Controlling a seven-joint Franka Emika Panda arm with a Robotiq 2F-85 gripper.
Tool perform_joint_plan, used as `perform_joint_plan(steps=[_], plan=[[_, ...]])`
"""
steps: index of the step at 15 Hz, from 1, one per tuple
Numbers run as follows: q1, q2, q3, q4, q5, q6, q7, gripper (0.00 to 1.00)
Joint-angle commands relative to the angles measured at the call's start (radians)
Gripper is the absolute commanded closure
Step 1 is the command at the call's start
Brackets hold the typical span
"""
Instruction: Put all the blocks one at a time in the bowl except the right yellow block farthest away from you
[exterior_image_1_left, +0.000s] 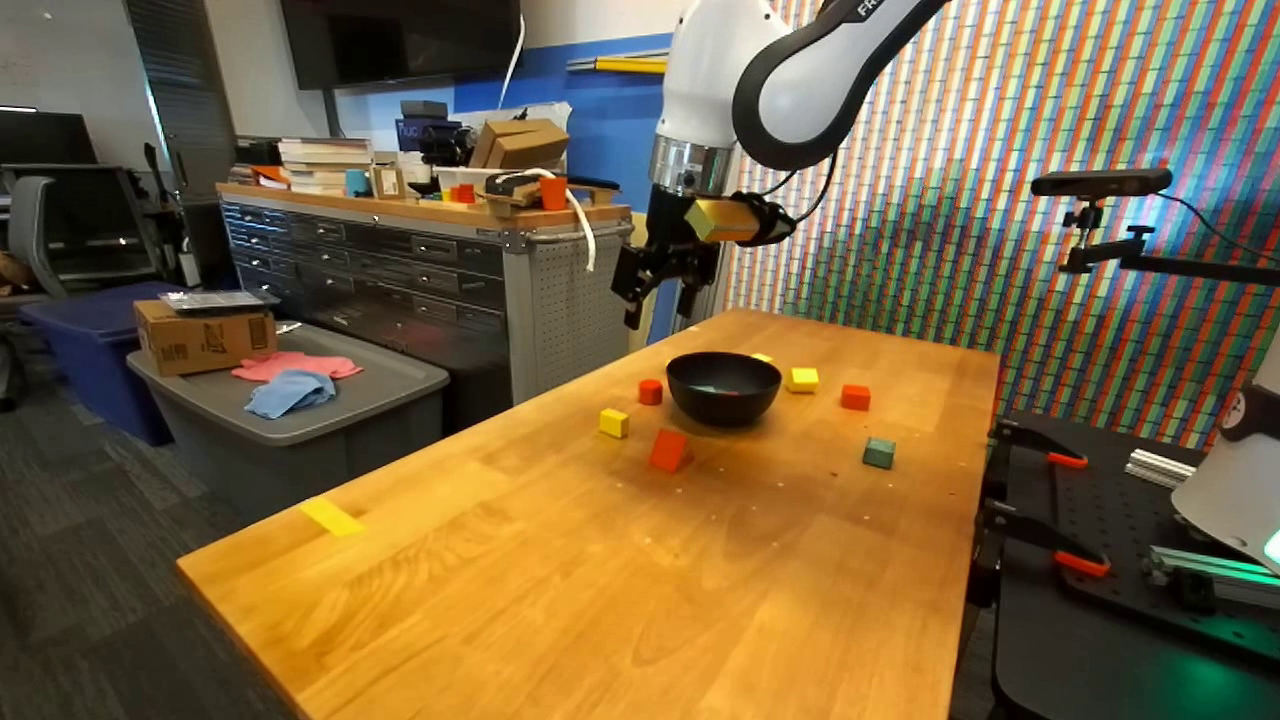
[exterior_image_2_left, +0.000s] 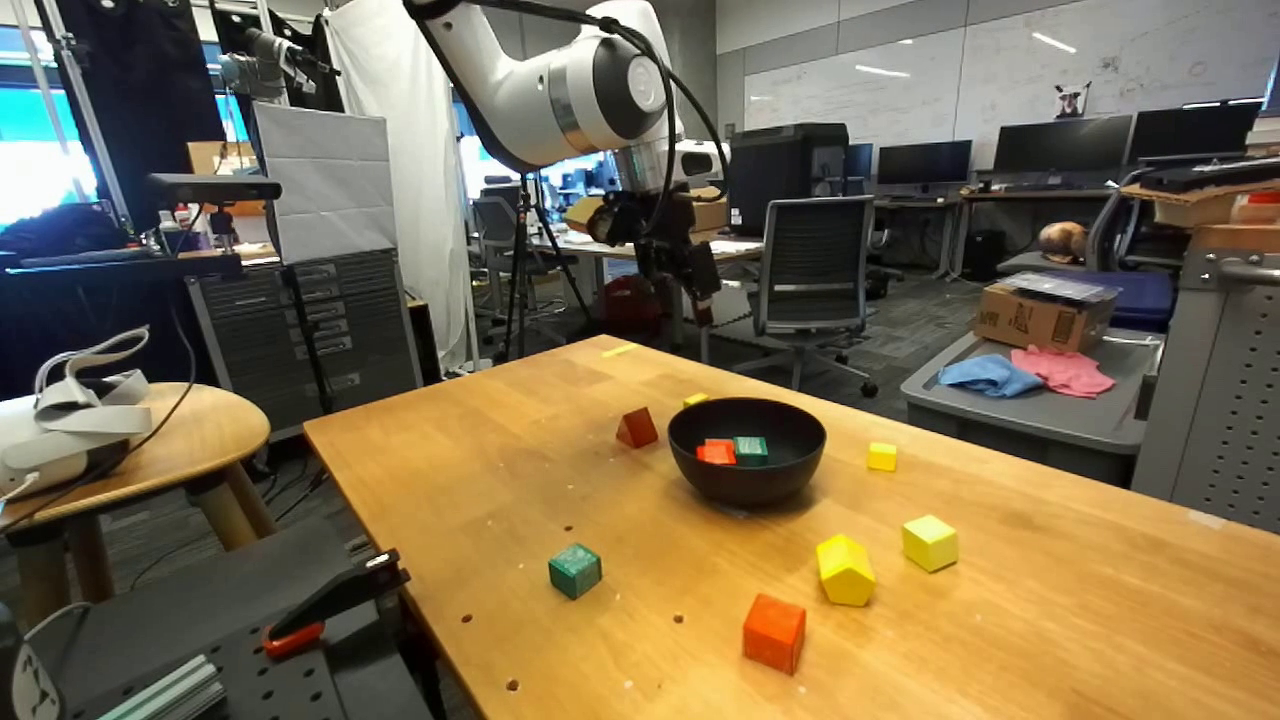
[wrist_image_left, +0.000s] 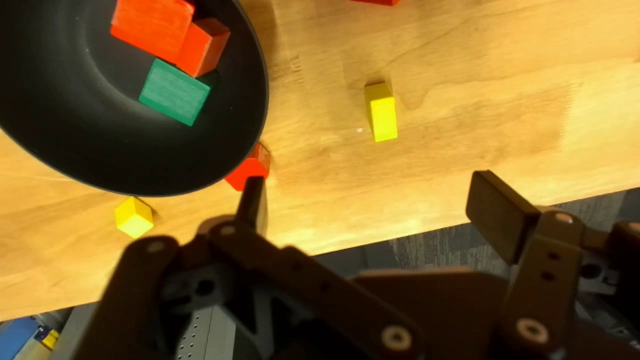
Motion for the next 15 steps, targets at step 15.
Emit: perform_joint_plan(steps=[15], plan=[[0.080,0.240,-0.100,0.254,-0.677,0.111,0.304,0.00]])
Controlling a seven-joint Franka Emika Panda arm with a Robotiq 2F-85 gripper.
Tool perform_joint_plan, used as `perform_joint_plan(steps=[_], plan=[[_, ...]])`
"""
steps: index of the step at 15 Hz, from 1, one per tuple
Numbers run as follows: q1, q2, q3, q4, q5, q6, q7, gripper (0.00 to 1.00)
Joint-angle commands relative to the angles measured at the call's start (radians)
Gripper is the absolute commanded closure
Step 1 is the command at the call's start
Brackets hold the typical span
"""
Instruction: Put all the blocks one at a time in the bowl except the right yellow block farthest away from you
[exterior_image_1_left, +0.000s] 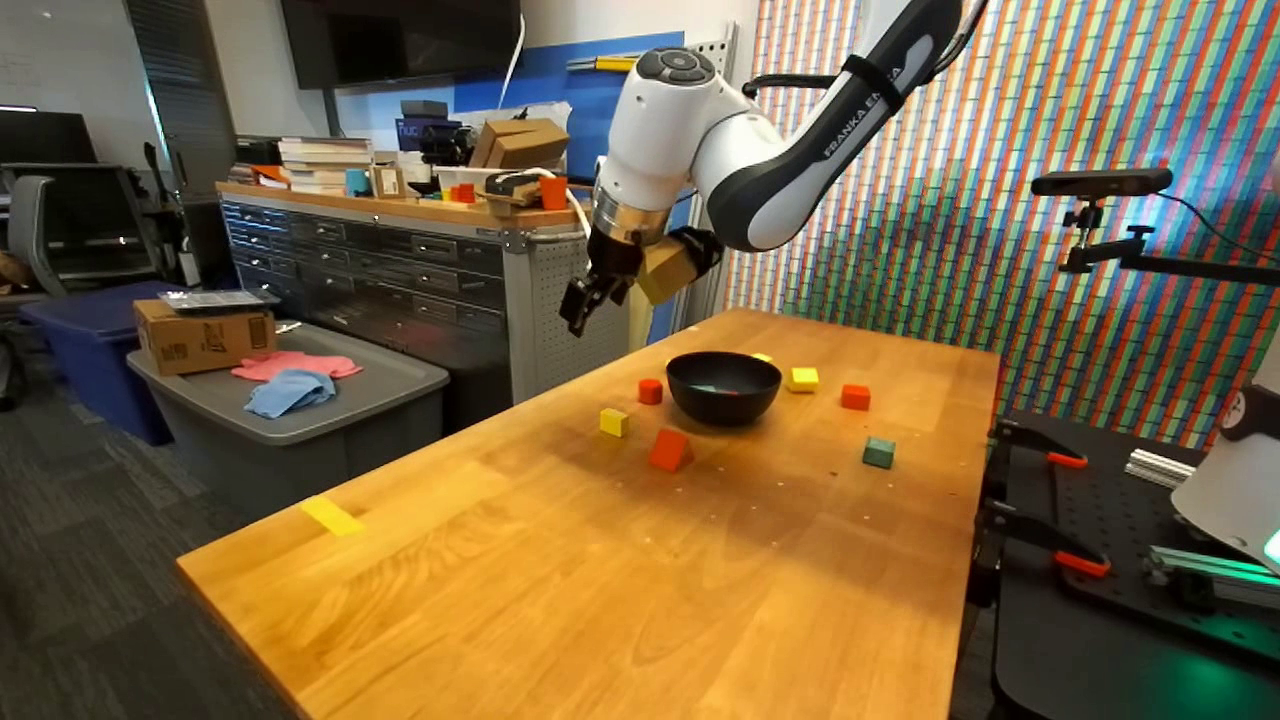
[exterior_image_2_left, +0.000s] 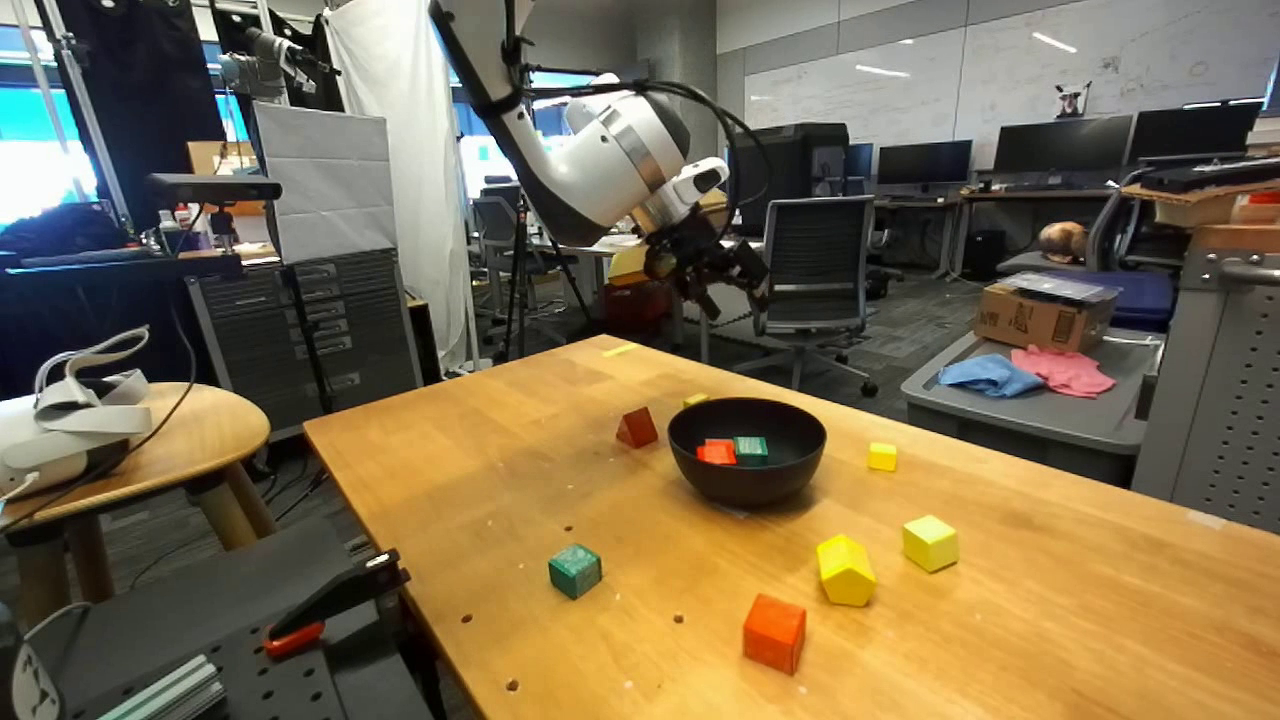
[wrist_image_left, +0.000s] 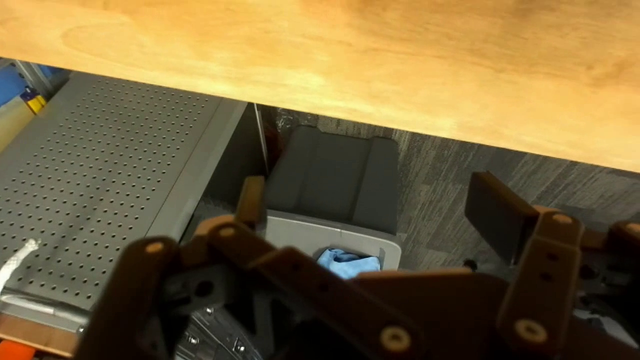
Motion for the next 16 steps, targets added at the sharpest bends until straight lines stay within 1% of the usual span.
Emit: perform_joint_plan(steps=[1,3,5,9,11,13,14,16], plan=[[-0.021,0.006,0.034,0.011,-0.003,-0.024,0.002,0.00],[-0.067,-0.009,0.091,-0.016,0.052,-0.023,-0.088,0.00],[-0.104,-0.013,0.133,-0.038,0.104,-0.027,-0.179,0.00],[-0.185,0.004,0.220,-0.067,0.311,-0.022,-0.443,0.00],[-0.196,0.015,0.238,-0.064,0.438,-0.052,-0.565,0.00],[-0.194,0.031,0.241,-0.041,0.528,-0.100,-0.630,0.00],[-0.187,0.039,0.235,-0.029,0.554,-0.121,-0.648,0.00],[-0.155,0.057,0.206,-0.002,0.569,-0.163,-0.635,0.00]])
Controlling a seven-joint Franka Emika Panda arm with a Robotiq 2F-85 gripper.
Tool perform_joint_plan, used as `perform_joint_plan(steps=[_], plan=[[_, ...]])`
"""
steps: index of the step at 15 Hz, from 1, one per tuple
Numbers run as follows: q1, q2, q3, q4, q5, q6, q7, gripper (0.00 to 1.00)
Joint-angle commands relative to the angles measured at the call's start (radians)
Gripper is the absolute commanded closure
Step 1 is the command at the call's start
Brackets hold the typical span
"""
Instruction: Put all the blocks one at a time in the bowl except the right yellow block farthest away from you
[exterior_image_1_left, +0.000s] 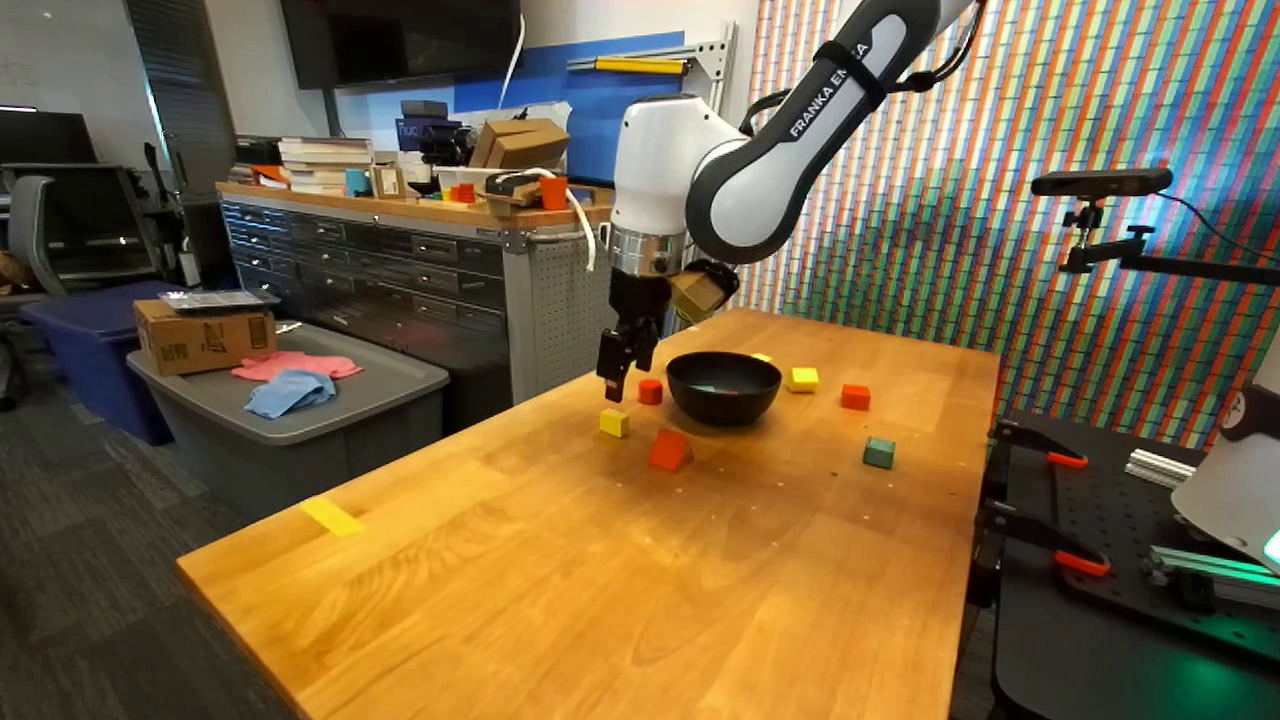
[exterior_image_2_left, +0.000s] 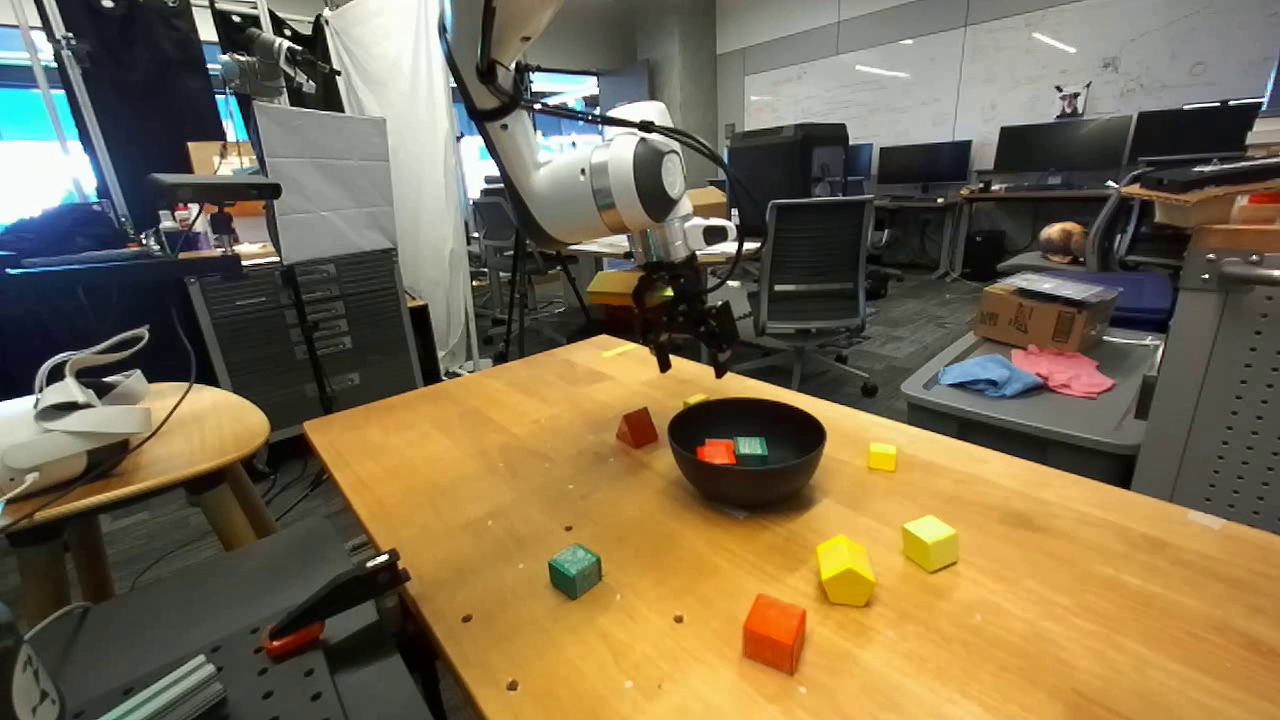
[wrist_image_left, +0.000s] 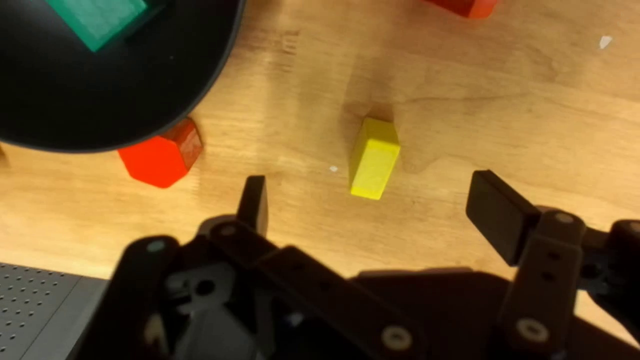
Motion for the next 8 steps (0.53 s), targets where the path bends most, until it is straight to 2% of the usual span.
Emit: perform_joint_plan(steps=[1,8], plan=[[0.035,0.040,-0.023,0.071,0.050,-0.079,-0.015,0.00],[0.079,0.138,-0.051,0.208,0.052,-0.131,0.024,0.00]])
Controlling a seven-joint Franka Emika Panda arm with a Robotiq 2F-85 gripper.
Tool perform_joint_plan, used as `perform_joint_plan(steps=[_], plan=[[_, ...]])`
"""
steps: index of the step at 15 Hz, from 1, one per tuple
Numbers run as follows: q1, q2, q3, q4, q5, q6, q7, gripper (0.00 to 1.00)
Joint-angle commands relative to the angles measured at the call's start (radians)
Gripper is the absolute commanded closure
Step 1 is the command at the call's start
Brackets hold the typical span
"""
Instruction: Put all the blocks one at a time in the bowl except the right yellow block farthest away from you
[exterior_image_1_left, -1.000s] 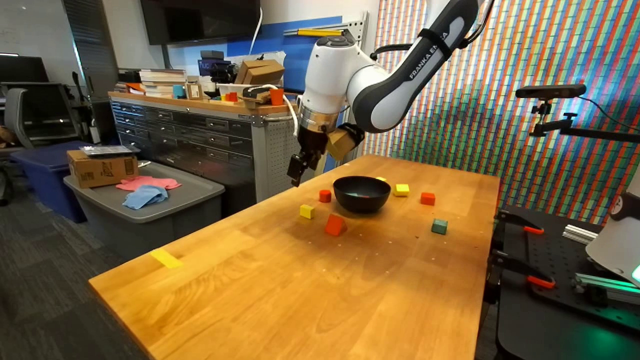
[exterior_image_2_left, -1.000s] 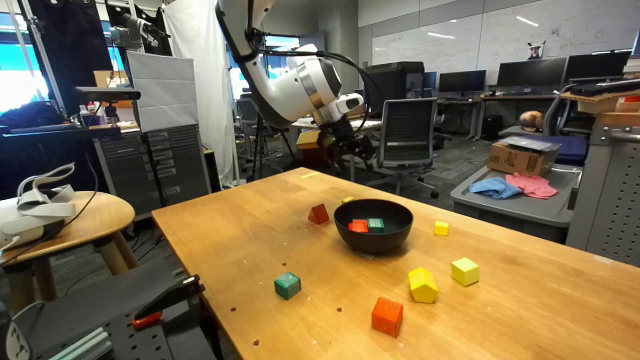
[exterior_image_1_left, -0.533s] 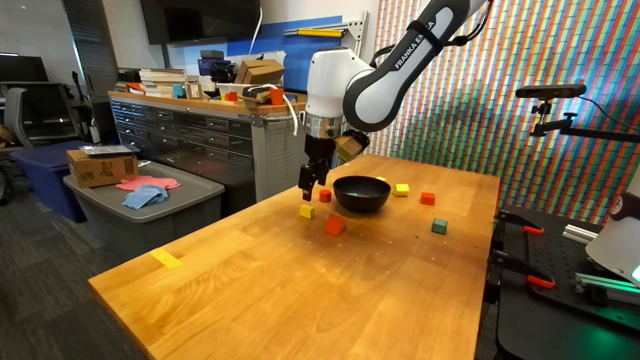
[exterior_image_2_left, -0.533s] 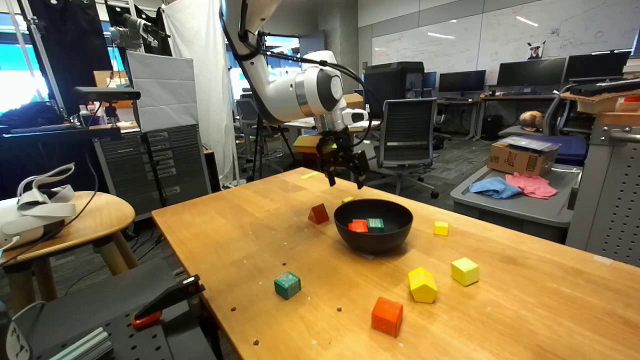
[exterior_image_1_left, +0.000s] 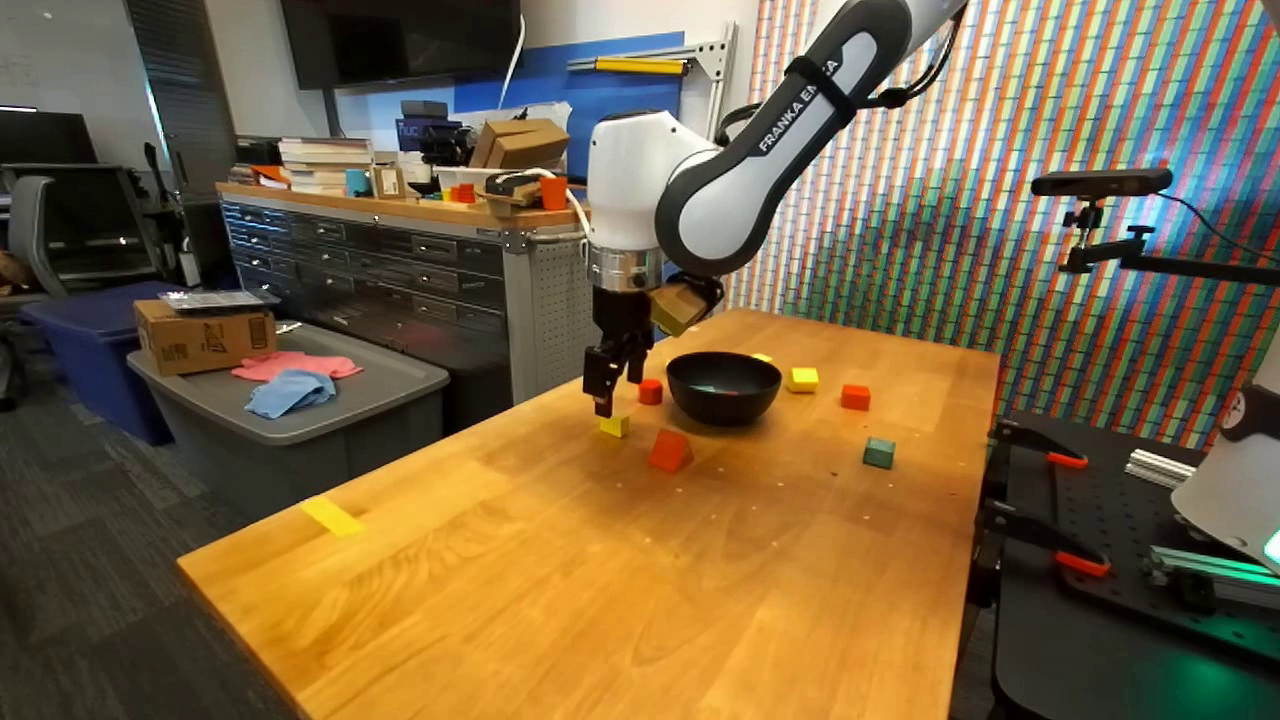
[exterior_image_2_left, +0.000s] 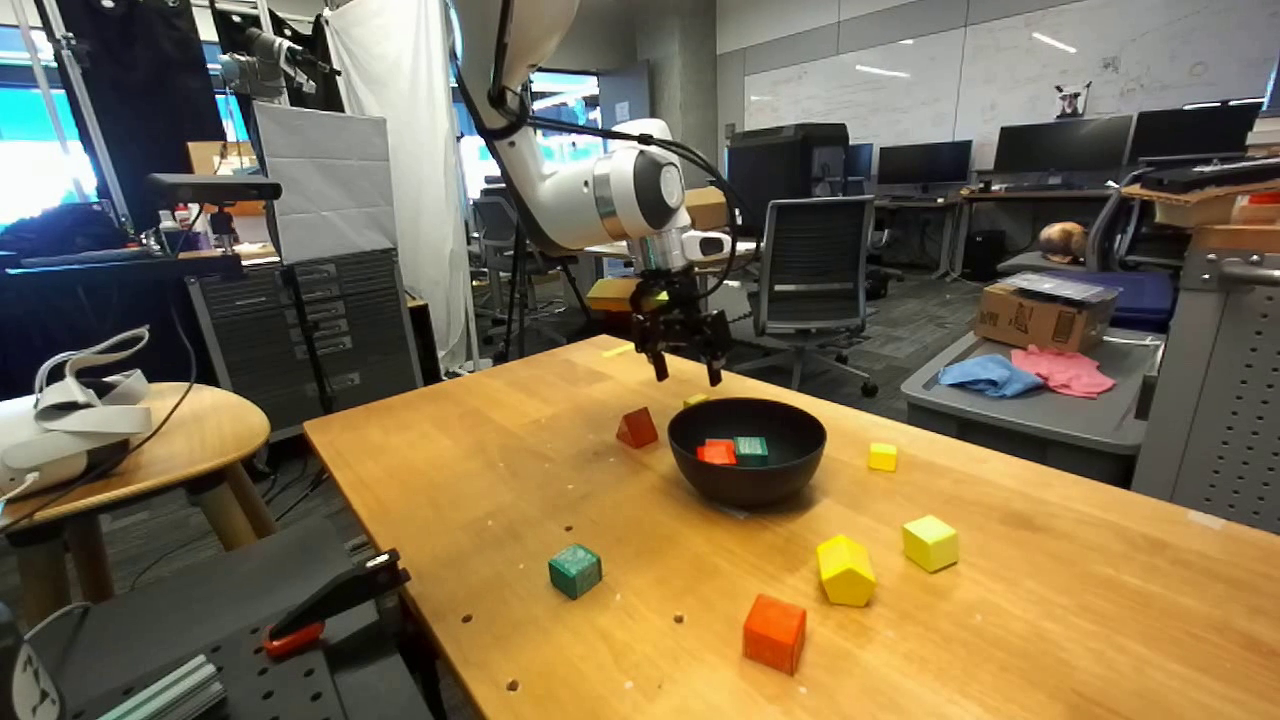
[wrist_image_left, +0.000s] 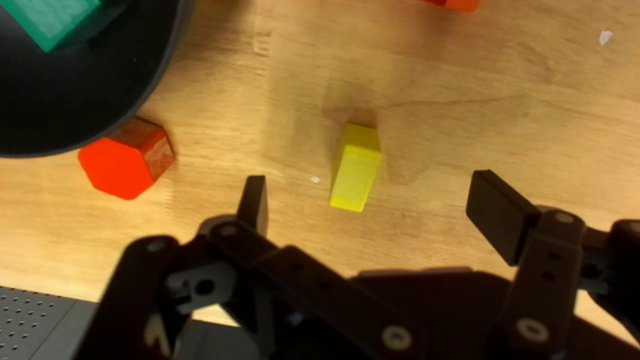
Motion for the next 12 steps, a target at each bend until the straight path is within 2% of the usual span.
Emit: perform_joint_plan(steps=[1,2,4,12], plan=[[0.032,0.071,-0.036,0.107,0.021,-0.036,0.022,0.03],[0.036,0.088,-0.048,0.123,0.017,-0.041,0.033,0.25],[0.037,0.112,-0.064,0.146,0.021,-0.063,0.048,0.29],[0.031,0.134,-0.072,0.186,0.058,-0.100,0.076,0.93]])
